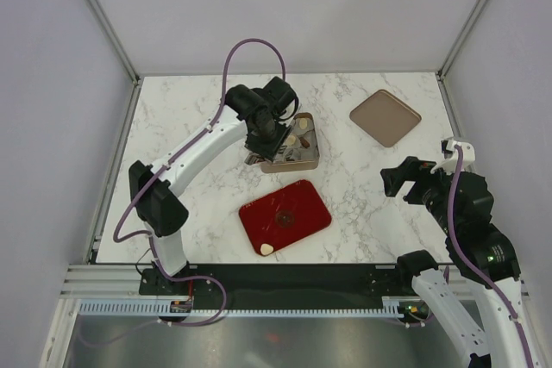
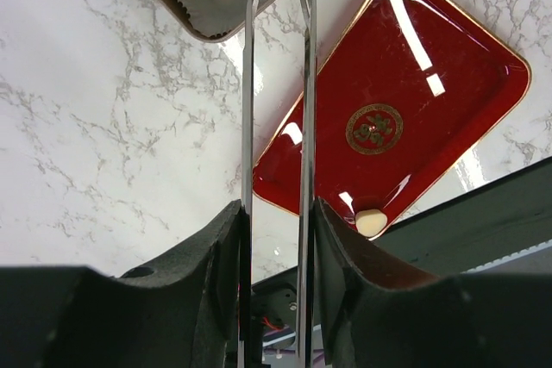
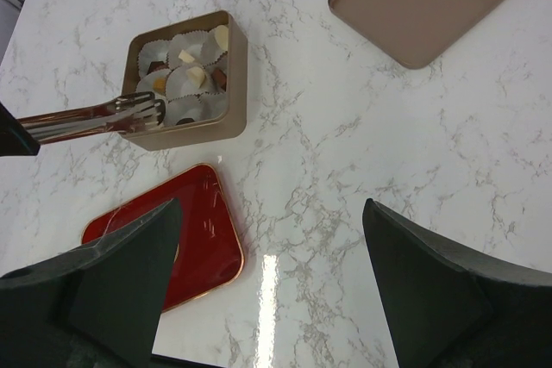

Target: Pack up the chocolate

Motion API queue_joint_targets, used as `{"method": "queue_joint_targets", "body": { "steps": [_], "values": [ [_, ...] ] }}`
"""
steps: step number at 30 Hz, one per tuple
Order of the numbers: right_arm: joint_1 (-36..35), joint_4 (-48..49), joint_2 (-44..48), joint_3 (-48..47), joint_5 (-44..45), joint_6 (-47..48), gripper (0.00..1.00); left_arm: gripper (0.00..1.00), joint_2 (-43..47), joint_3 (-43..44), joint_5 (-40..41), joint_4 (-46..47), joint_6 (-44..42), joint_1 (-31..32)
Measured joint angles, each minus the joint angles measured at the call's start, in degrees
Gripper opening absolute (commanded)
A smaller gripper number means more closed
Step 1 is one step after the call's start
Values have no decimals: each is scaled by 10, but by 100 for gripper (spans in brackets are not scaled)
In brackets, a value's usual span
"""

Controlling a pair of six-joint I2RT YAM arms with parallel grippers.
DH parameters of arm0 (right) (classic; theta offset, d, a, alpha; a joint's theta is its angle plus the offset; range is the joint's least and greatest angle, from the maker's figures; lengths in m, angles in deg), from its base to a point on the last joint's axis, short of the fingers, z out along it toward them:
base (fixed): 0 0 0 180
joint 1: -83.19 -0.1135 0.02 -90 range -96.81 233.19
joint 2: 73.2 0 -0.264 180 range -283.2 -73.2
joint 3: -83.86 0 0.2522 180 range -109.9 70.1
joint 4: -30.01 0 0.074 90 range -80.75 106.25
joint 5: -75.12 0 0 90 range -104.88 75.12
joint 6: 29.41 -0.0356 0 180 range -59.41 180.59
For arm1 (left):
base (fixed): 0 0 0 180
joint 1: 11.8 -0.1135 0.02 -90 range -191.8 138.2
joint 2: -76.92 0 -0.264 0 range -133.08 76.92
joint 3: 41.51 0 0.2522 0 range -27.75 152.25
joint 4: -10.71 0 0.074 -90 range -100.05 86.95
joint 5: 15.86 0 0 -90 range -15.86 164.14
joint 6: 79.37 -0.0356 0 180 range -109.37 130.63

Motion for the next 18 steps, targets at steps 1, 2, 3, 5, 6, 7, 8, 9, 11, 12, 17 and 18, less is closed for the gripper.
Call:
{"method": "queue_joint_targets", "body": {
  "steps": [1,2,3,5,6,7,8,9,11,12,17,18],
  "values": [
    [0,0,-1,0,0,0,95,43,9,-1,4,-3,0,0],
    [0,0,-1,0,0,0,94,43,20,-8,6,-2,0,0],
    [0,0,-2,0,0,0,94,43,35,-15,8,-6,1,0],
    [0,0,-2,0,0,0,94,43,76,-42,9,-4,3,1],
    [0,0,-2,0,0,0,94,43,98,-59,9,-8,5,3],
    [0,0,-2,0,-1,0,94,43,116,-73,9,-10,7,5],
    [0,0,-2,0,-2,0,95,43,138,-92,9,-12,10,9],
    [0,0,-1,0,-3,0,94,43,158,-111,9,-16,14,14],
    [0,0,-1,0,-5,0,94,43,191,-143,10,-19,23,26],
    [0,0,-1,0,-5,0,95,43,206,-160,10,-22,28,35],
    [0,0,-1,0,-9,0,94,43,252,-225,5,-26,54,69],
    [0,0,-1,0,-10,0,95,43,259,-237,5,-28,59,78]
  ]
}}
